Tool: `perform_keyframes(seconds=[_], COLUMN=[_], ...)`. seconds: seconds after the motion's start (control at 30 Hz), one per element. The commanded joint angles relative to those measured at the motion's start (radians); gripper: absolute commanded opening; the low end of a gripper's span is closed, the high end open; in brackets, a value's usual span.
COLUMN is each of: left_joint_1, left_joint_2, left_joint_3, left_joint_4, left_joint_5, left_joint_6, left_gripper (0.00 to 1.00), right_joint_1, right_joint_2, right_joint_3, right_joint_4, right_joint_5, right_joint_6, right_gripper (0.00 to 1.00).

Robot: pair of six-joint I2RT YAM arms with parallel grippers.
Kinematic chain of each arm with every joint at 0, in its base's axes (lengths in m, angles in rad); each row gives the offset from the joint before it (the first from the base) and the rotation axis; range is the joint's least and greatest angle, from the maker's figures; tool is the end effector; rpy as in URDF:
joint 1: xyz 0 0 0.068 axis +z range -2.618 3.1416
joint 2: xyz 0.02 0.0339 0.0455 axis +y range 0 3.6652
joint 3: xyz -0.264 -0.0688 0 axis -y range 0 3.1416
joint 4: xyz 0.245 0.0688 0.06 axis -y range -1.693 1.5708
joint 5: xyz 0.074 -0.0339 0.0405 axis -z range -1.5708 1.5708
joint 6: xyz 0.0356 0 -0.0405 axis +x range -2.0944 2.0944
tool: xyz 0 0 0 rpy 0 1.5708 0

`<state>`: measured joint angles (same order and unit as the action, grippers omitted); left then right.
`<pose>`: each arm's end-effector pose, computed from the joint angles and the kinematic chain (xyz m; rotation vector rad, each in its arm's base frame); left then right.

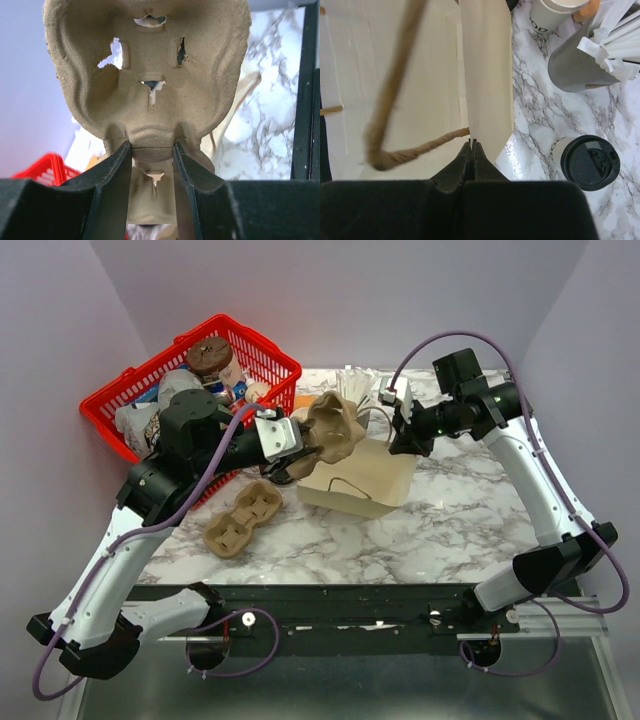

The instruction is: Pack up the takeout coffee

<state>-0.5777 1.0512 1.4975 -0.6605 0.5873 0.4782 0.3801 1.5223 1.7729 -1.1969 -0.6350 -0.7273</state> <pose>0.1444 -0.1177 0.4805 1.2399 1.2864 -0.5938 0.2612 0.1271 0.4128 -1.4506 1.8714 0.6308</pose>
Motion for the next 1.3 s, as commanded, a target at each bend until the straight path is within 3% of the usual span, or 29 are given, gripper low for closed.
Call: perform_keyframes(seconds=[0.0,0.43,0.87,1.07,1.27], left_joint_1=[-0.065,-0.178,-0.208,-0.206,-0.206], left_joint_2=[-0.003,0.062,0.132,0.121,0.09], left_joint_3=[-0.028,-0.109,-0.132,-0.059,-0.12], left_joint_4=[0.2,0.424,0.464,0.427,0.434], left_joint_5=[0.063,0.146,0.167,0.118,0.098], left_joint_6=[-0.003,-0.027,0.06,0.091,0.134], left_gripper=[0.0,0.0,0.0,0.0,0.0], right_joint_1=[0.006,0.006,0.008,0.008,0.006], right_joint_2=[-0.031,-0.079,-0.099,-0.099,-0.099], right_joint_3=[-0.026,-0.081,-0.104,-0.107,-0.099], right_joint_4=[0.025,0.069,0.08,0.076,0.079], right_joint_5=[0.052,0.09,0.081,0.092,0.097], right_joint_6=[-0.041,-0.021,-0.004,-0.004,0.002], right_gripper=[0.0,0.0,0.0,0.01,0.01])
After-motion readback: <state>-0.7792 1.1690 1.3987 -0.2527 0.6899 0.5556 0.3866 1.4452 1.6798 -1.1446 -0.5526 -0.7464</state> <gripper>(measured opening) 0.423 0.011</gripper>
